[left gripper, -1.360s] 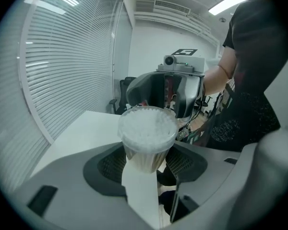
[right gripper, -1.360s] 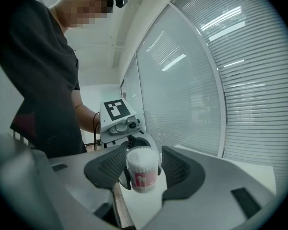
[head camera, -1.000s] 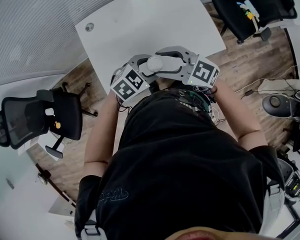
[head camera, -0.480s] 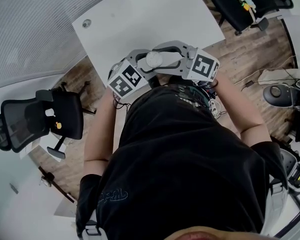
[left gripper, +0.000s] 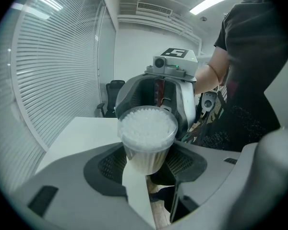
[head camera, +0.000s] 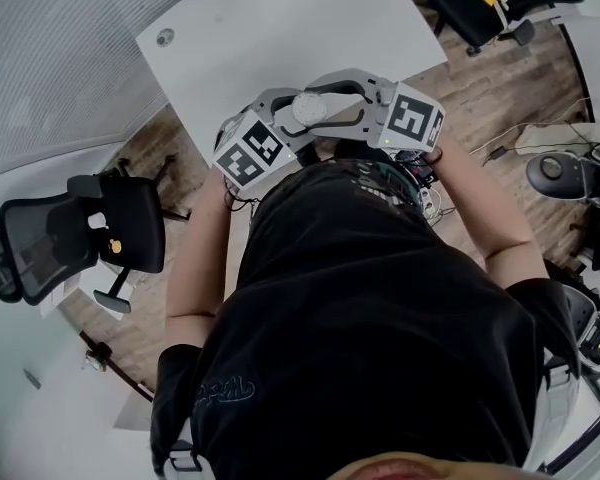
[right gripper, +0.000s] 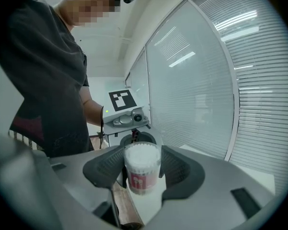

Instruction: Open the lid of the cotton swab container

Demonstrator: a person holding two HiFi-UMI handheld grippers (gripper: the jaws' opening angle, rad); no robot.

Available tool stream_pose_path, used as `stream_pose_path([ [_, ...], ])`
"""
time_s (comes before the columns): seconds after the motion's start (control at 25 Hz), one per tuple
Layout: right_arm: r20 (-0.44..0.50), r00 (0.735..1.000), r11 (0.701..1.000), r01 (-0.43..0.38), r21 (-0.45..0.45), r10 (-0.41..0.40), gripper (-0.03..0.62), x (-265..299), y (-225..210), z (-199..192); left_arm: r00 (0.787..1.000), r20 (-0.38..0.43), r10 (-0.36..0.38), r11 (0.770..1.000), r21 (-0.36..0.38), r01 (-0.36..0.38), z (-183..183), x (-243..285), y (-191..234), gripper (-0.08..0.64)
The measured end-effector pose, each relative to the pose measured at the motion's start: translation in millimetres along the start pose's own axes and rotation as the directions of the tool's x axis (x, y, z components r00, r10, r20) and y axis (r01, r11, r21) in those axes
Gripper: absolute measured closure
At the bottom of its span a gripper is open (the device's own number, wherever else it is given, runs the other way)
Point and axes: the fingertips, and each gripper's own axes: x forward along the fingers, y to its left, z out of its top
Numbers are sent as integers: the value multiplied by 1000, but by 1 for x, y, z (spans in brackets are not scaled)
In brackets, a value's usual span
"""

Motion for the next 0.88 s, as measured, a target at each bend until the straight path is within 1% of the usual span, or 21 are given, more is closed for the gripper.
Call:
stream_pose_path([
  [0.4, -10, 1000, 1000, 7, 15, -7, 342, -7, 2, -4, 1000, 6, -13, 1000, -2, 13, 4, 7, -5, 301],
  [0.56, -28, 1000, 1000, 0, 21, 0, 342, -8, 2, -7, 1000, 9, -24, 1000, -4, 24, 3, 8, -6, 302],
  [0.64, -41, 999, 999, -8, 36, 9, 342, -9, 1, -9, 1000, 1, -18, 1000, 9, 18, 2, 9, -5, 304],
  [0.76, -34, 999, 997, -23, 79, 26, 344, -10, 0, -11, 1000, -18, -9, 999, 41, 9, -1, 11, -4, 308],
  [0.88, -52, 998, 996, -34, 82, 39, 344, -10, 0, -14, 1000, -17, -20, 999, 39, 21, -2, 11, -5, 308],
])
